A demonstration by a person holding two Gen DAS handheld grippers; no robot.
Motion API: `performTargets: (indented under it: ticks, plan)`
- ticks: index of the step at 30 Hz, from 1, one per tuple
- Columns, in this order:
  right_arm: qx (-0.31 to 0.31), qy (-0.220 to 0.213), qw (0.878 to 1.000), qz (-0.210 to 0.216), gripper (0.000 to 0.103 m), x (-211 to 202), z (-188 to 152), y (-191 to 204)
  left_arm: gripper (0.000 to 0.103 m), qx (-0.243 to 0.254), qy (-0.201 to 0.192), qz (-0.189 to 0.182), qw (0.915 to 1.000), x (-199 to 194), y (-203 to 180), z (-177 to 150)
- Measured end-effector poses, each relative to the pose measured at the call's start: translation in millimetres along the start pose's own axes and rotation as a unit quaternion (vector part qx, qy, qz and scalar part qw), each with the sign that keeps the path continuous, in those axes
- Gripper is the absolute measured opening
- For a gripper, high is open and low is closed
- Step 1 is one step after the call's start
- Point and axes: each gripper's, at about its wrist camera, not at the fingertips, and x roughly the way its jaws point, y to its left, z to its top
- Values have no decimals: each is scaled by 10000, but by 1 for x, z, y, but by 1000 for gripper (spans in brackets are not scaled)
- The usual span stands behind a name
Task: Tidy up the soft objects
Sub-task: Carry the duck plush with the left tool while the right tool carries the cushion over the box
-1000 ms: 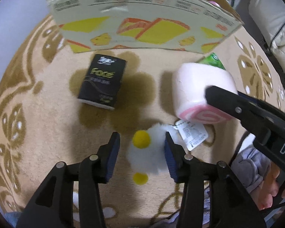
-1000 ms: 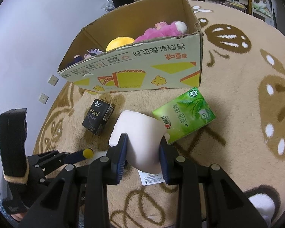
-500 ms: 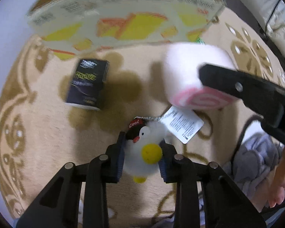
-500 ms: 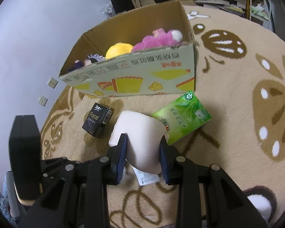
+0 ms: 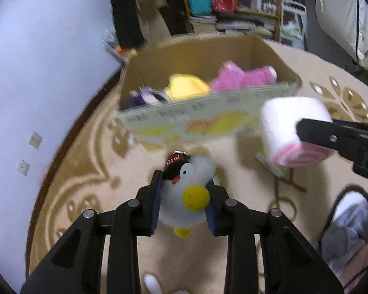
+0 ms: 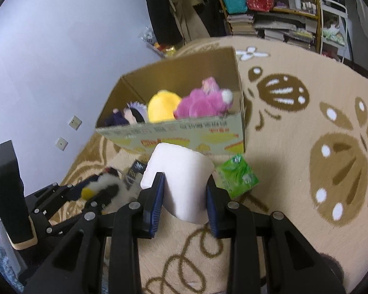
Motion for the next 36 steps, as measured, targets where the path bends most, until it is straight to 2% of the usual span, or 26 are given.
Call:
performTargets:
  ticks: [5, 13, 23, 31, 36]
  plan:
    - [130, -223, 9995, 154, 33, -8, 11, -3, 29, -76, -510, 256, 9983, -11, 14, 13]
    - [88, -635, 9975, 310, 33, -13, 26, -3, 29, -290, -955, 396, 9942, -22, 35, 38]
    - [-110, -1204, 9918, 408, 33, -16, 43, 2, 29, -478, -1345, 414, 9889, -24, 55, 69]
    - [-155, -1288, 9907, 414, 33, -3, 53, 1, 29, -413, -1691, 389, 9840, -20, 56, 82]
    - [-221, -1368, 9895, 407, 33, 3, 61, 2, 29, -468, -1778, 321, 9824, -14, 56, 87]
